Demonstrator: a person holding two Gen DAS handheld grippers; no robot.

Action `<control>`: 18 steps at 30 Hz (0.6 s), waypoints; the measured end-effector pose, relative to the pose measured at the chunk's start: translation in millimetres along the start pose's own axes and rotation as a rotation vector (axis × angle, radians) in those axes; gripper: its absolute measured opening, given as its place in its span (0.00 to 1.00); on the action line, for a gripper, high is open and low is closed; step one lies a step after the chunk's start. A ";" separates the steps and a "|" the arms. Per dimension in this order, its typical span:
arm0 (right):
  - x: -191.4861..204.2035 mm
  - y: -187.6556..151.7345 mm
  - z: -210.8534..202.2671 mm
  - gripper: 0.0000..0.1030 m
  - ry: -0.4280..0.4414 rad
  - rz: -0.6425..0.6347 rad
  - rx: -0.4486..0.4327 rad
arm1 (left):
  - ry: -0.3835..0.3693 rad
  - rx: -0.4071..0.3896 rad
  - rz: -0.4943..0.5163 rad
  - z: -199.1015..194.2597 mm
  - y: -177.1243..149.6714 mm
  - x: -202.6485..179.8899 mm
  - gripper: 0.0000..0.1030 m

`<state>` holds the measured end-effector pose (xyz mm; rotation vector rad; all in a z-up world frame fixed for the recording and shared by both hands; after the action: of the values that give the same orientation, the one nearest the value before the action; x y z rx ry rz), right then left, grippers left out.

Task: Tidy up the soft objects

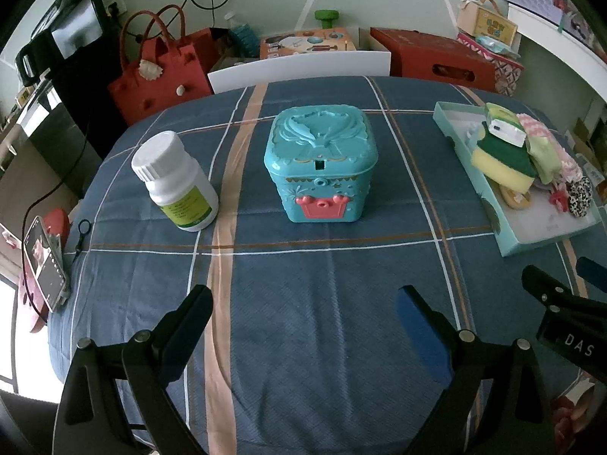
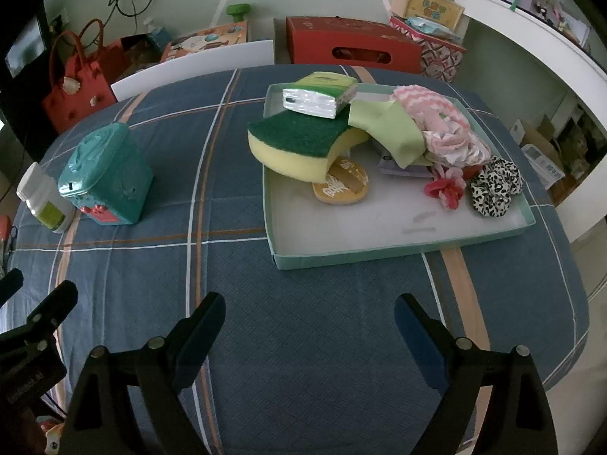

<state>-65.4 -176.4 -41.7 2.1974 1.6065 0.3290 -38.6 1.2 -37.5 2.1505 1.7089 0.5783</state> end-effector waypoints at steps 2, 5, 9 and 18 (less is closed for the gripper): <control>0.0 0.0 -0.1 0.90 0.000 0.001 0.000 | 0.000 0.000 0.000 0.0 0.0 0.2 0.94; -0.2 -0.1 -0.1 0.90 0.000 -0.001 0.000 | -0.001 0.000 0.000 0.1 0.0 0.3 0.94; -0.2 -0.1 -0.2 0.90 -0.001 -0.002 0.001 | 0.000 0.001 -0.001 0.1 0.2 0.2 0.94; -0.3 -0.5 0.3 0.90 0.000 -0.002 0.002 | 0.003 0.000 -0.004 -1.0 -0.2 -1.1 0.94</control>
<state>-65.8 -176.6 -42.2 2.1975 1.6095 0.3277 -39.4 0.2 -36.9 2.1473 1.7141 0.5803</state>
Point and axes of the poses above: each gripper's, at about its wrist camera, not at the fingertips, and z roughly the way its jaws point, x to its left, y to its top, the point moved 1 cm from there along z, roughly the way its jaws point, and after that the axes turned 2 degrees about z, right-handed, at the moved point
